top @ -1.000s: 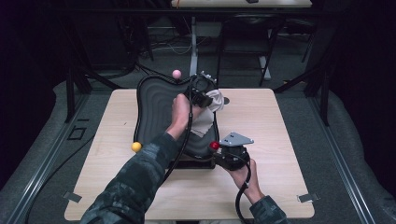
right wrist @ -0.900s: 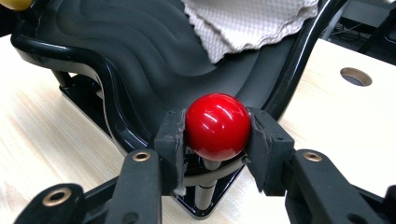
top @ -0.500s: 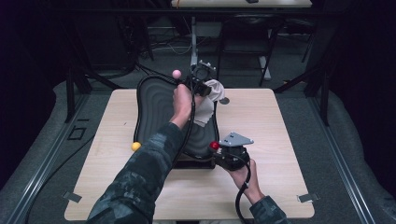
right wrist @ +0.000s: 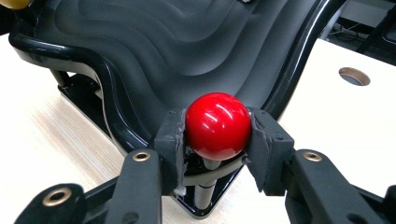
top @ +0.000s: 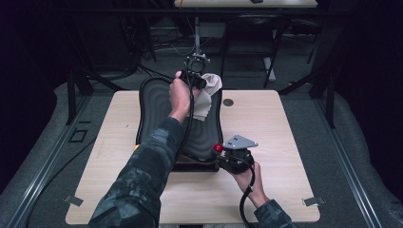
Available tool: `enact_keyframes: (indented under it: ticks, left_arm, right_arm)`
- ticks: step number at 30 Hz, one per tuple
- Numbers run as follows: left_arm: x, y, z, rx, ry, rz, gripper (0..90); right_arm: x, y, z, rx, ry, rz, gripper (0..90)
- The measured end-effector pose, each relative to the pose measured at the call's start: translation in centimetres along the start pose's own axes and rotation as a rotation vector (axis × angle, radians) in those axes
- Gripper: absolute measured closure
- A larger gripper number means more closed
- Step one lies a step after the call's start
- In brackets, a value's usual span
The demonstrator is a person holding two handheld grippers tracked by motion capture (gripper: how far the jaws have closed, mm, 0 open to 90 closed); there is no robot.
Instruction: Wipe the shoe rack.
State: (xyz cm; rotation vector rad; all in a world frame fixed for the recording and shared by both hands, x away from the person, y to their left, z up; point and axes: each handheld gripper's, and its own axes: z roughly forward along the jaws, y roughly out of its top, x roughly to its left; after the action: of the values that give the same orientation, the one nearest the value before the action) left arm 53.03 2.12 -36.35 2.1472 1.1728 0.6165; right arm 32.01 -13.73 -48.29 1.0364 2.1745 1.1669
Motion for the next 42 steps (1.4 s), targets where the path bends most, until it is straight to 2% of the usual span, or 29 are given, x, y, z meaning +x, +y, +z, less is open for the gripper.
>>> enact_keyframes:
  ticks: [6,11,14,18,31,38,42]
  left_arm:
    - [1.1,-0.6,-0.5,0.011,0.005,-0.014,83.2]
    - [1.6,-1.6,-1.2,0.012,-0.004,-0.002,83.3]
    - [2.0,-2.4,-1.8,0.007,-0.021,-0.012,83.4]
    - [2.3,-3.5,-2.8,0.002,-0.055,-0.004,83.4]
    - [1.3,-7.9,-6.9,-0.026,-0.147,0.086,83.3]
    - [0.4,-11.0,-9.2,-0.037,-0.19,0.113,83.2]
    - [-0.2,-13.1,-9.9,-0.033,-0.195,0.135,83.2]
  right_arm:
    - [0.0,0.0,0.0,0.007,-0.005,0.0,59.8]
    - [0.0,0.0,0.0,0.002,-0.004,0.004,59.8]
    - [0.1,0.0,0.0,0.003,-0.006,0.009,59.9]
    - [0.1,0.0,0.0,0.004,-0.007,0.01,59.9]
    - [0.1,0.0,0.1,0.006,-0.009,0.018,59.9]
    - [0.2,0.1,0.0,0.018,-0.014,0.017,59.9]
    - [0.2,0.0,0.1,0.01,-0.014,0.017,59.9]
